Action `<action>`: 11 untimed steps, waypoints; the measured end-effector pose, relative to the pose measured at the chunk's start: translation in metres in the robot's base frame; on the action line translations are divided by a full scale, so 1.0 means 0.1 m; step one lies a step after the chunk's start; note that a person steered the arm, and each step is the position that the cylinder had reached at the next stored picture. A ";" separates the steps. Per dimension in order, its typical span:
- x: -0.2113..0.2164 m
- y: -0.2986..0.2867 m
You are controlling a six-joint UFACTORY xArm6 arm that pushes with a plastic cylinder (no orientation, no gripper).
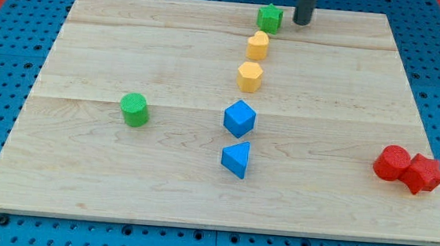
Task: Slightly push the yellow heart below to the green star
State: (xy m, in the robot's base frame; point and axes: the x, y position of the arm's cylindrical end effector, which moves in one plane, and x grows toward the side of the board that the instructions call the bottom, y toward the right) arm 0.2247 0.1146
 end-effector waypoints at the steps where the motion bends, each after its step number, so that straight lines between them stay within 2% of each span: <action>1: 0.00 -0.15; 2: 0.00 -0.45; 3: 0.12 -0.35; 4: 0.68 0.53; 5: 0.81 0.49; 6: 0.81 -0.14; 9: 0.70 -0.62; 10: 1.01 -0.14; 11: 1.37 -0.04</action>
